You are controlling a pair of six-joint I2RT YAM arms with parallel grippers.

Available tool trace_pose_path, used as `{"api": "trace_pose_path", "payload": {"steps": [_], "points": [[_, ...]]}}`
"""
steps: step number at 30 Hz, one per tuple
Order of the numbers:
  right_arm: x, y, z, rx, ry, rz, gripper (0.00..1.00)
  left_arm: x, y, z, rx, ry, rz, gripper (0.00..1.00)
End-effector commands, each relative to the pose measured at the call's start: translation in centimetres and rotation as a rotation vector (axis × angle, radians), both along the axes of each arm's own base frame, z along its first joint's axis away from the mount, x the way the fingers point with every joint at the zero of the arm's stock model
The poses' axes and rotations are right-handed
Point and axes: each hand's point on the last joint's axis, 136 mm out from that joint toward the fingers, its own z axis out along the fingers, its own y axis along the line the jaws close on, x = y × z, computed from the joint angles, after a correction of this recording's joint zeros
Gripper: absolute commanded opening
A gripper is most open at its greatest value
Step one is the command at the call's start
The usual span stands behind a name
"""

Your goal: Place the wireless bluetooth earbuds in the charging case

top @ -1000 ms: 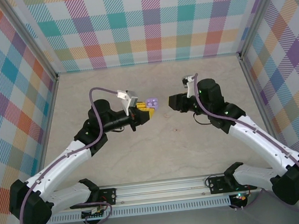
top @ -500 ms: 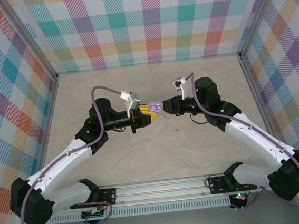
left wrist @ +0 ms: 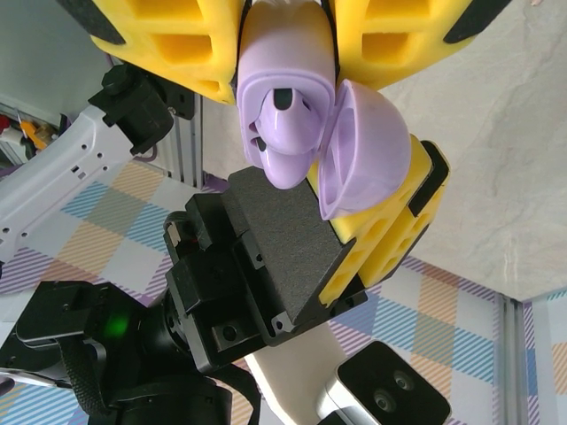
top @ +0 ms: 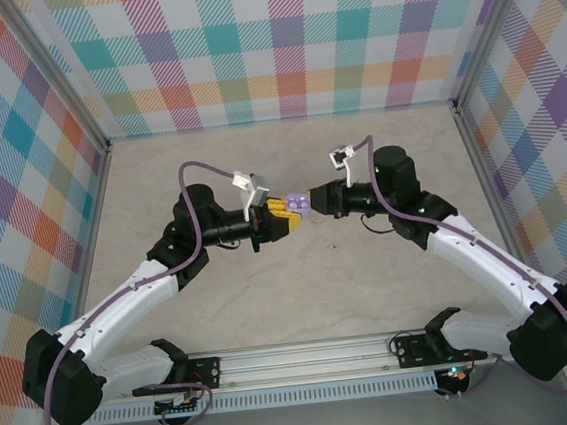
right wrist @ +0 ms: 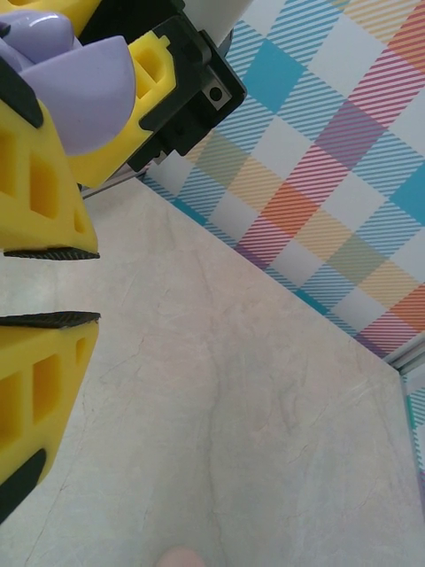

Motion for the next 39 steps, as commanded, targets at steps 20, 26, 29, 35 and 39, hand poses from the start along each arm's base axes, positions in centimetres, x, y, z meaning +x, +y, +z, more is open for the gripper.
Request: {"api": "trace_pose_path", "payload": {"steps": [20,26,29,35,39], "points": [[-0.8,-1.4,2.4,0.027,-0.129,-0.056,0.25,2.1,-0.9,-1.0,0.031,0.078,0.067,0.13],[2.3,-5.6,-1.5,-0.198,-0.045,-0.348,0.26,6.0,0.9,-3.2,0.097,0.162,0.297,0.13],[2.6,-6.8,-2.6,-0.265,-0.026,-0.397,0.26,8.6,2.8,-5.0,0.137,0.238,0.44,0.14],[2.6,-7.3,-3.6,-0.31,-0.011,-0.415,0.29,13.1,6.9,-9.8,0.22,0.46,0.636,0.13],[2.6,-7.4,-4.1,-0.33,0.002,-0.411,0.29,14.9,8.6,-13.3,0.298,0.589,0.7,0.13]]}}
